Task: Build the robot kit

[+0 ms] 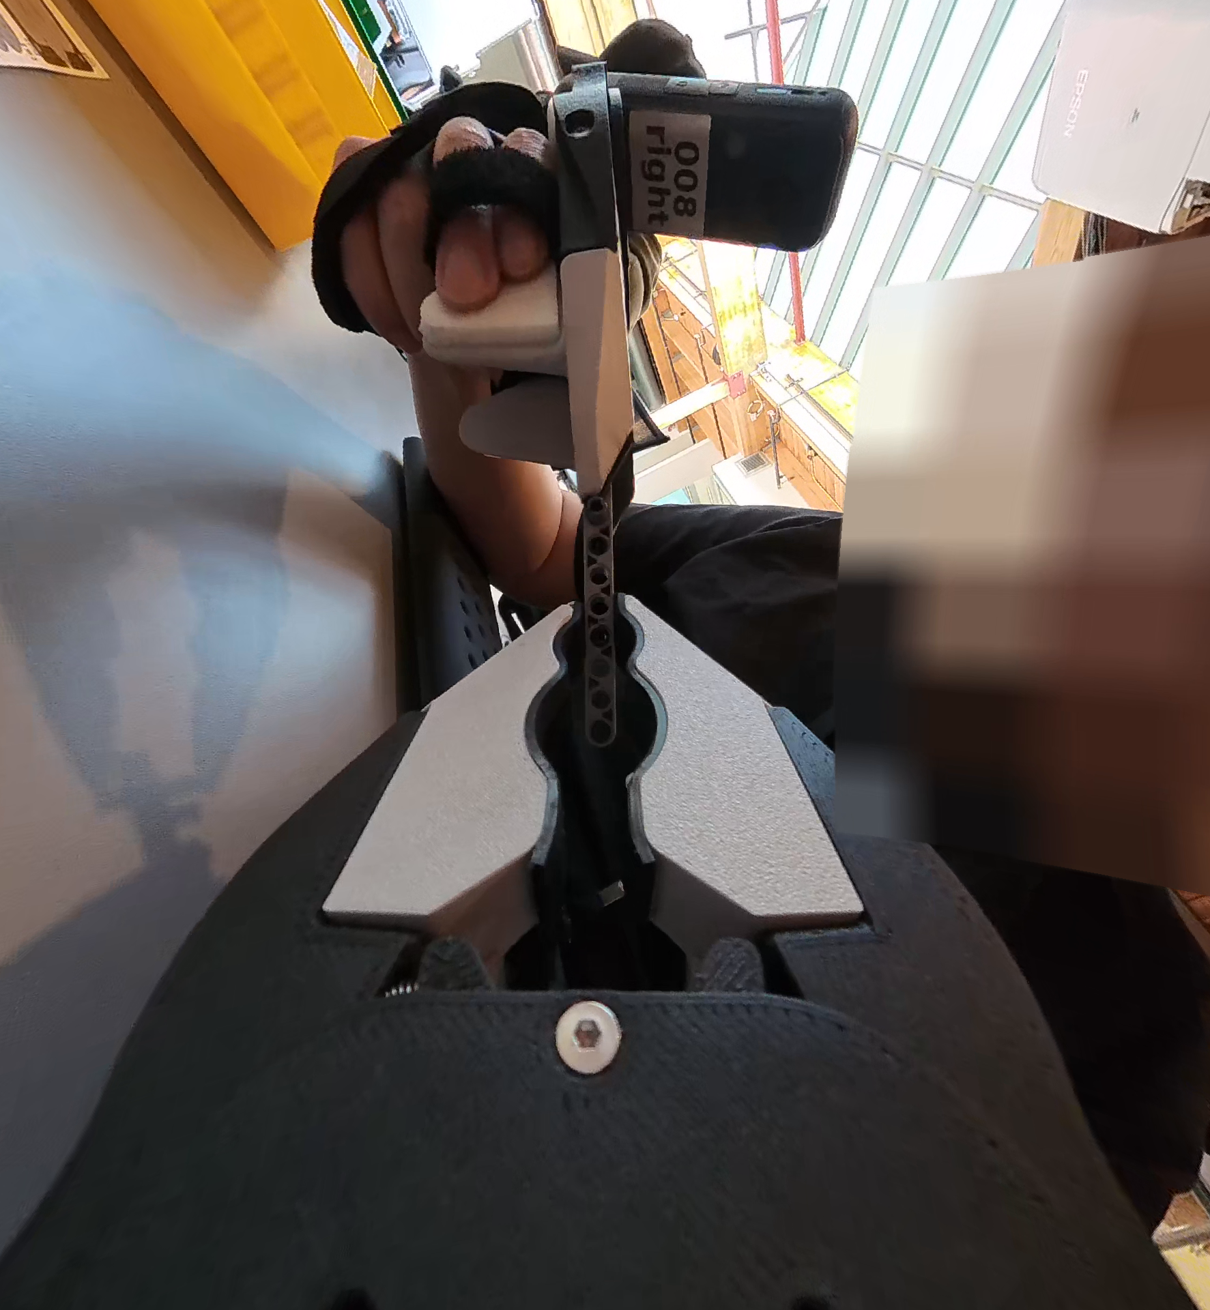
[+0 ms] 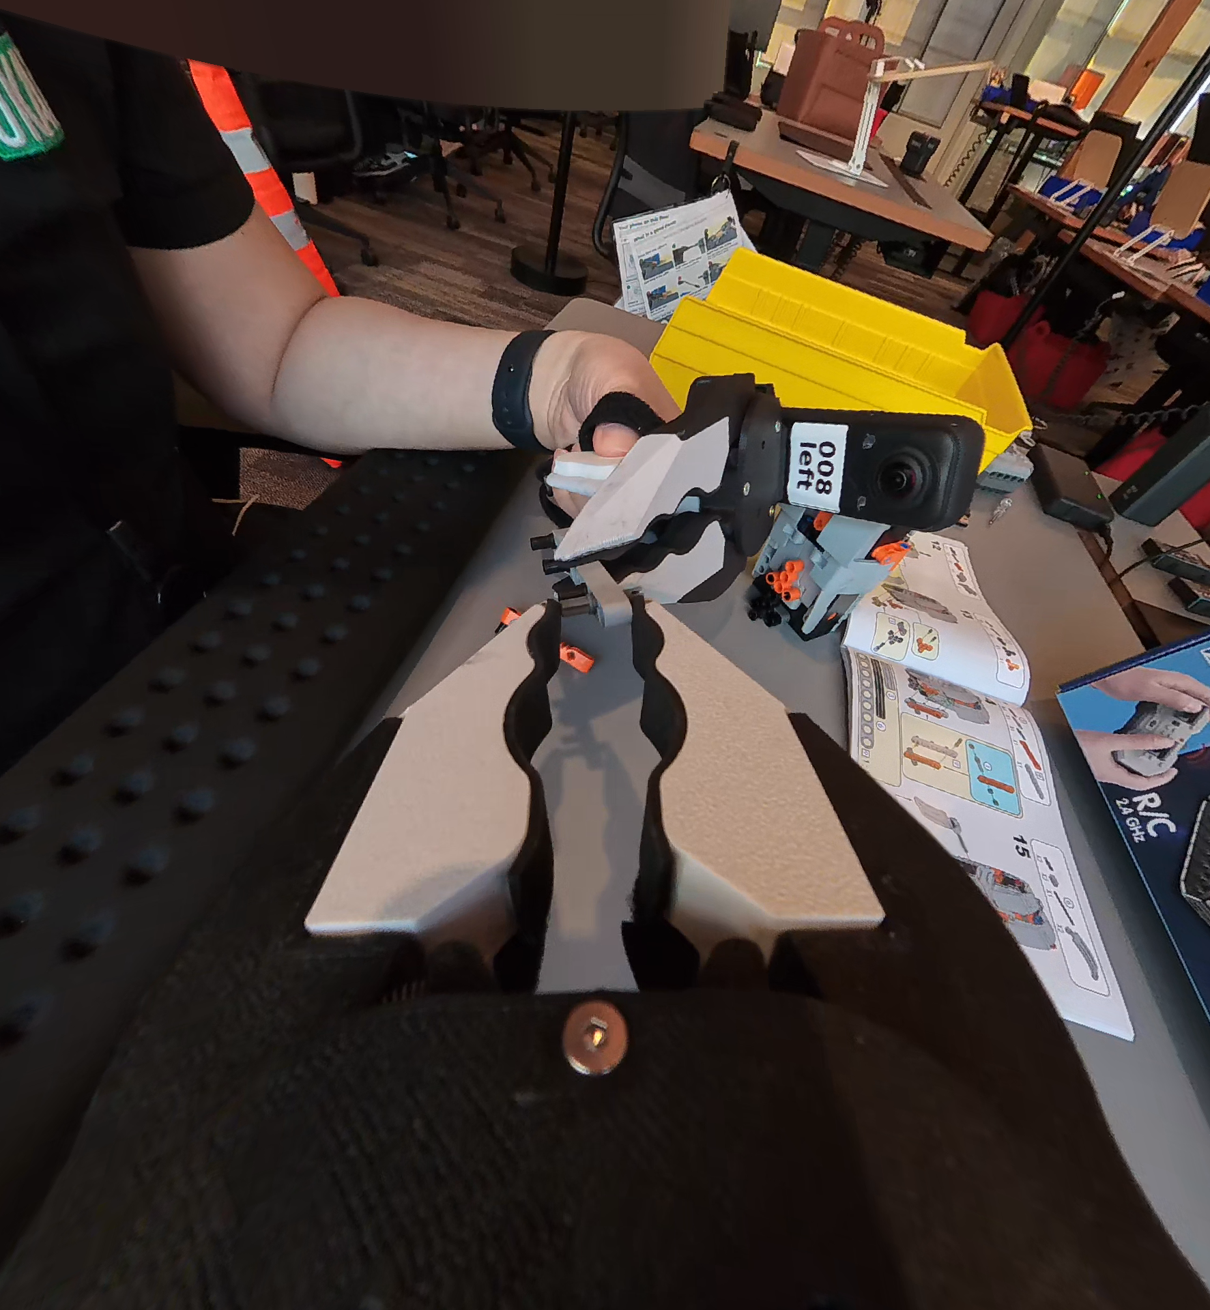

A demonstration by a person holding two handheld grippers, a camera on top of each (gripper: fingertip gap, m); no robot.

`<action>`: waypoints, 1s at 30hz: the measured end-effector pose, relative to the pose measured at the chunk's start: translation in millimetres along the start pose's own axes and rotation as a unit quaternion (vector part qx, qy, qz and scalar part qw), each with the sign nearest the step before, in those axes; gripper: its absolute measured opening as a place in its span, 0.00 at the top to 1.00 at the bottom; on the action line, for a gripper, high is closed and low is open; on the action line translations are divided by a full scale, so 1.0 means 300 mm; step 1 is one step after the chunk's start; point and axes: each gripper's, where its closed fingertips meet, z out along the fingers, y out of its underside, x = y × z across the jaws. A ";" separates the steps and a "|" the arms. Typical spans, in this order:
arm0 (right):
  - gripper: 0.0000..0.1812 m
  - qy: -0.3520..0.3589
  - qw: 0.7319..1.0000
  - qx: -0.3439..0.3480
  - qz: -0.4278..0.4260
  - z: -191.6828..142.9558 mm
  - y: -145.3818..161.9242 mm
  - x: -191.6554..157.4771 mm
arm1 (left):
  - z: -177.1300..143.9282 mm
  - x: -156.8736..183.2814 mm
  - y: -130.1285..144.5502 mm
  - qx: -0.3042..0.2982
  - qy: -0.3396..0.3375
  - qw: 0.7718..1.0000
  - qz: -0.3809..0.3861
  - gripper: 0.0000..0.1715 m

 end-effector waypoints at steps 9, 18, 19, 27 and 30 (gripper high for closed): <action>0.90 -0.016 1.000 0.003 0.017 0.004 0.007 -0.002 | -0.002 -0.001 0.006 -0.005 0.013 1.000 -0.005 0.97; 0.90 -0.002 1.000 -0.015 0.008 0.009 0.026 0.010 | -0.012 -0.016 -0.001 0.002 -0.007 1.000 0.002 0.97; 0.91 -0.003 1.000 -0.016 0.007 0.009 0.025 0.008 | -0.012 -0.015 0.000 0.001 -0.007 1.000 0.005 0.97; 0.91 -0.001 1.000 -0.023 -0.006 0.009 0.023 0.003 | -0.007 -0.012 0.005 -0.003 -0.014 1.000 0.017 0.97; 0.91 -0.002 1.000 -0.026 -0.010 0.008 0.023 -0.002 | -0.004 -0.012 0.008 -0.007 -0.016 1.000 0.021 0.97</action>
